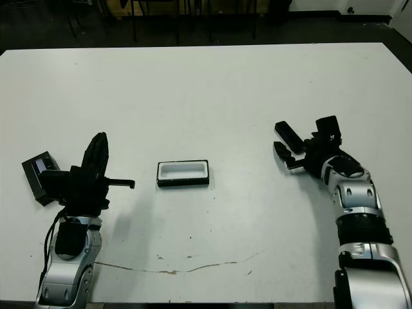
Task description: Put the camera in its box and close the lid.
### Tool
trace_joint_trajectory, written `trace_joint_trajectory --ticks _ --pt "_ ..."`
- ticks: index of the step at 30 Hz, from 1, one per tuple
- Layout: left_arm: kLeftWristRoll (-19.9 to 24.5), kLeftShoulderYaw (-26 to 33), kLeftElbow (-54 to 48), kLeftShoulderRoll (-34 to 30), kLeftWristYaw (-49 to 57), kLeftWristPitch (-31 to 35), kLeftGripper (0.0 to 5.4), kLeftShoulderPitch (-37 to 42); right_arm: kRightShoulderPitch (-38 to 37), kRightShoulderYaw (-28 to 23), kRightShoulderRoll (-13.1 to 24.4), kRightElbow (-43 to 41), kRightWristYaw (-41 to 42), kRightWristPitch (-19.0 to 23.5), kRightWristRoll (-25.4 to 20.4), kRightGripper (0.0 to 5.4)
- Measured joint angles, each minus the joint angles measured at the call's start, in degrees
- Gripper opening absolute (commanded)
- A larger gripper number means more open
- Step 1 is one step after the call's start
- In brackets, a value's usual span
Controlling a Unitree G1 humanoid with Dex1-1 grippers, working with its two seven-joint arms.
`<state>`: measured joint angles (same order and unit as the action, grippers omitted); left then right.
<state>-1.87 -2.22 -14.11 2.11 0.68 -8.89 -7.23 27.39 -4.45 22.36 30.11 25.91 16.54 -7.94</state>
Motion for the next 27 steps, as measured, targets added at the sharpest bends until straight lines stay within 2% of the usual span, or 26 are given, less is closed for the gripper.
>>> trace_joint_trajectory --ticks 6,19,27 --pt "0.0 0.0 0.0 0.0 0.0 0.2 0.0 0.0 -1.0 1.2 -0.1 -3.3 0.1 2.2 0.6 3.1" --pt "0.4 0.1 -0.1 0.0 0.0 0.3 0.0 0.0 1.6 4.2 3.1 -8.9 4.5 17.4 1.0 0.79" --pt "0.2 0.1 -0.2 0.0 0.0 0.2 0.0 0.0 1.5 4.1 3.8 -11.1 4.4 20.8 0.9 0.64"
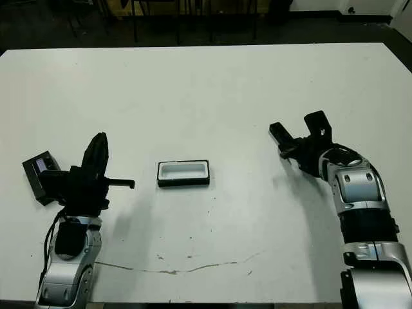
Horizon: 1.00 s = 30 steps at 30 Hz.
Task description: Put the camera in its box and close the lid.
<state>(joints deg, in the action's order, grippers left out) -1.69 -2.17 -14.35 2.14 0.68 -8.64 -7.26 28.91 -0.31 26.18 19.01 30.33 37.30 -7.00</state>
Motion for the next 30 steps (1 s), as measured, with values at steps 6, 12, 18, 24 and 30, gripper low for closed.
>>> trace_joint_trajectory --ticks 6,12,18,24,30 --pt "0.0 0.0 0.0 0.0 0.0 0.0 0.0 -0.1 -3.1 -1.0 -0.7 -2.5 -3.2 -4.9 0.2 0.64" --pt "0.2 0.0 0.0 0.0 0.0 0.0 0.0 -0.1 -4.9 -2.2 -1.5 -9.3 0.5 -14.9 -2.3 0.64" --pt "0.2 0.0 -0.3 0.0 0.0 0.0 0.0 -0.2 1.1 -0.4 1.5 -10.3 17.4 -19.6 -7.6 0.64" --pt "0.1 0.0 -0.3 0.0 0.0 -0.2 0.0 -0.3 11.7 8.6 3.5 -10.0 30.3 -19.6 -6.3 0.64" --pt "0.0 0.3 -0.4 0.0 0.0 -0.2 0.0 -0.5 16.8 18.8 2.5 -9.5 37.8 -17.2 -2.4 0.64"
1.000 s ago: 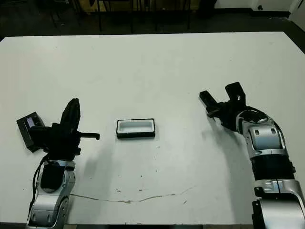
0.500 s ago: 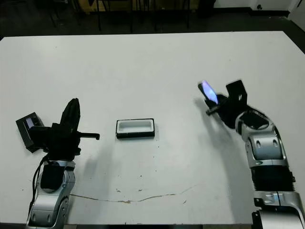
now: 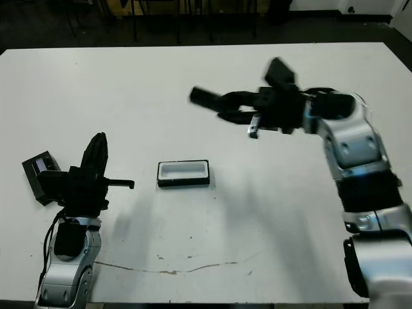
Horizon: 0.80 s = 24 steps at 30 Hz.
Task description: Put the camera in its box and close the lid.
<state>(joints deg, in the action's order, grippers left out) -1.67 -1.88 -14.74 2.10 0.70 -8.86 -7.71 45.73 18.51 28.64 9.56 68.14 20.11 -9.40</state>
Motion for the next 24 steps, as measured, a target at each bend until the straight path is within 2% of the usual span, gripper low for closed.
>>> trace_joint_trajectory --ticks 5,11,17,24 --pt "0.3 1.1 0.0 0.0 0.0 -0.3 0.0 0.0 2.8 7.9 -1.0 0.0 4.0 2.5 5.1 0.64" --pt "0.8 2.2 0.1 0.0 0.0 -1.2 0.0 -0.2 5.3 13.0 -2.3 0.0 6.3 5.1 9.1 0.64" --pt "1.0 2.3 0.2 0.0 0.0 -1.3 0.0 -0.3 6.4 14.7 -3.9 3.1 8.0 5.5 10.7 0.64" --pt "0.8 2.2 0.3 0.0 0.0 -1.3 0.0 -0.7 5.9 14.7 -4.7 5.1 7.8 3.5 11.9 0.64"
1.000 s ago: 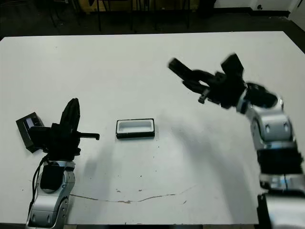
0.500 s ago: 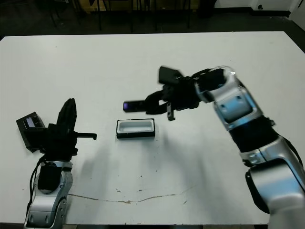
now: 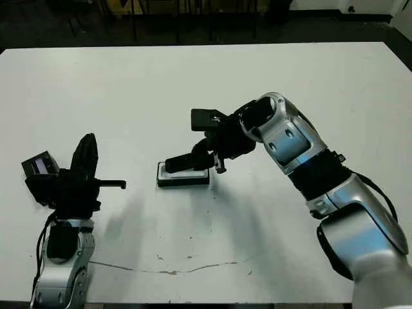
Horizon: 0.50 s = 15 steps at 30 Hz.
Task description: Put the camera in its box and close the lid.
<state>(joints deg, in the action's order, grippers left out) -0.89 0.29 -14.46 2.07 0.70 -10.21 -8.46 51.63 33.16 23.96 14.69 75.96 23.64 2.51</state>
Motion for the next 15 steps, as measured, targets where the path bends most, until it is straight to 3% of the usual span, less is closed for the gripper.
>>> trace_joint_trajectory --ticks 15 --pt "-0.8 -0.4 0.1 0.1 0.5 0.0 0.0 -0.2 -0.9 0.0 -1.6 0.7 -0.4 -1.1 1.8 0.64"
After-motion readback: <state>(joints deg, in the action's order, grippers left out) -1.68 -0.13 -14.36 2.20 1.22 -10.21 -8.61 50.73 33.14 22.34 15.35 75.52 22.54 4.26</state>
